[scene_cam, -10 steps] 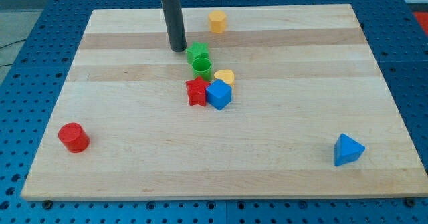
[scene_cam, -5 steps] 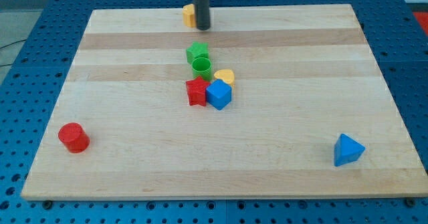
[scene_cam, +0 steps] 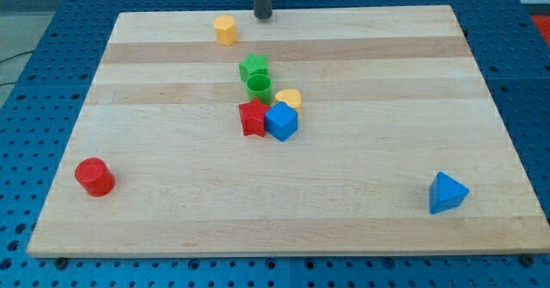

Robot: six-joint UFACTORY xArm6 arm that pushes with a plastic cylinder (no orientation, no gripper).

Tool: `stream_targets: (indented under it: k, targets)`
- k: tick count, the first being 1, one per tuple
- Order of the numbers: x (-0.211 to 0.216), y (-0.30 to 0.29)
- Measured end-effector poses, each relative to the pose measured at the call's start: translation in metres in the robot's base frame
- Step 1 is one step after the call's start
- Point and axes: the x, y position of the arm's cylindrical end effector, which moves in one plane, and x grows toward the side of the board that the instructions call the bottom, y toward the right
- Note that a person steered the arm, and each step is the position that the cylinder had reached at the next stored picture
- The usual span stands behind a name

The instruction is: Push the yellow hexagon to the top left of the board

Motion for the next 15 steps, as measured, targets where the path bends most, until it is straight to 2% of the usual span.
stream_targets:
  k: [2,3,5,6,8,9,10,11,12,13,14,15]
  targets:
    - [0.006,0.01]
    - [0.045,0.011]
    - [0.041,-0.013]
    - [0.039,0.046]
    - [0.063,-0.023]
    - [0.056,-0.077]
    - [0.052,-0.045]
    - [0.025,-0.054]
    - [0.02,-0.121]
    - [0.02,-0.116]
    - [0.026,-0.075]
    - [0.043,-0.105]
